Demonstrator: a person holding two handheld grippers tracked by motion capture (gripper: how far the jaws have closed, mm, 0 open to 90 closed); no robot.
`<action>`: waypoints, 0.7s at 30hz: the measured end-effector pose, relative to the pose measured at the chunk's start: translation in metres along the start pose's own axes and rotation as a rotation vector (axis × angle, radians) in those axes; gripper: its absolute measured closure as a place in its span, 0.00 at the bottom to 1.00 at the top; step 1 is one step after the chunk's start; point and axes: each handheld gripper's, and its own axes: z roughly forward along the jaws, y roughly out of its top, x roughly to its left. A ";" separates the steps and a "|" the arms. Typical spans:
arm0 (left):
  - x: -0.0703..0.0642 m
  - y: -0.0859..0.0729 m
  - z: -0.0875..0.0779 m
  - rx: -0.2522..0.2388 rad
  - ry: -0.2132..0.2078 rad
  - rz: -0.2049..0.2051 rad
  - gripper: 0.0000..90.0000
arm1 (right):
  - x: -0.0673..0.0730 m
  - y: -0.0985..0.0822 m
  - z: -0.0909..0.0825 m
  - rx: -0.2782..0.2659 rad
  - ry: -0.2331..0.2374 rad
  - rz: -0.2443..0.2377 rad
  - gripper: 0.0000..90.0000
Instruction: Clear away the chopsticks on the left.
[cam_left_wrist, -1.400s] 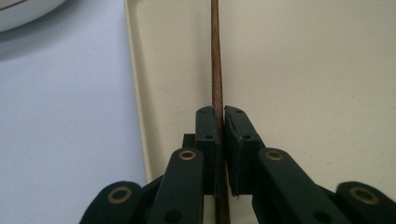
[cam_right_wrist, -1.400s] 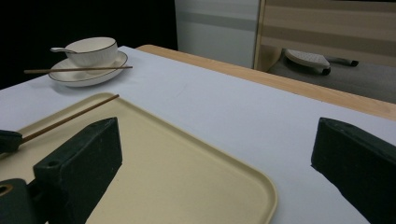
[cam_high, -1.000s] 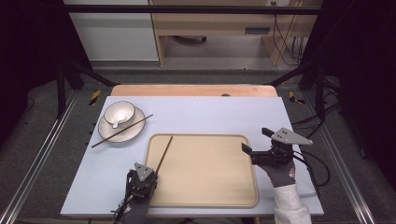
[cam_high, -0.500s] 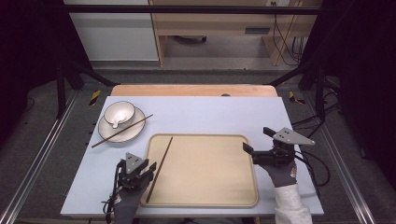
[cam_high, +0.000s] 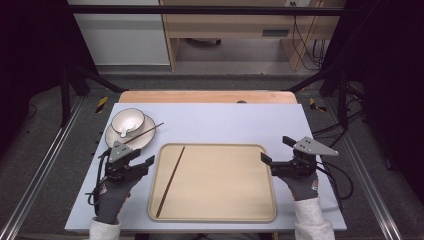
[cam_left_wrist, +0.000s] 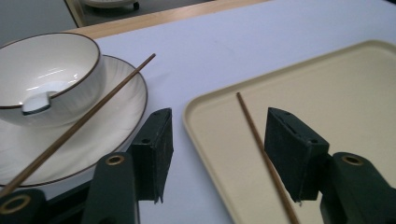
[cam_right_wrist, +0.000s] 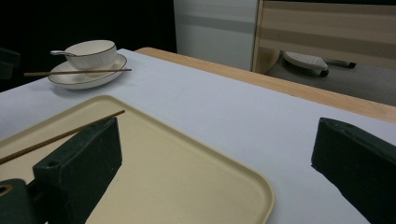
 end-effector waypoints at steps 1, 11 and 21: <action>0.004 -0.001 0.000 0.011 0.002 0.020 0.45 | 0.000 0.000 0.000 0.001 0.000 0.000 0.02; 0.046 -0.017 0.014 0.086 0.051 0.040 0.36 | 0.002 -0.002 0.004 0.014 -0.003 0.000 0.02; 0.084 -0.013 0.040 0.139 0.117 0.044 0.36 | 0.002 -0.003 0.006 0.022 -0.005 -0.001 0.02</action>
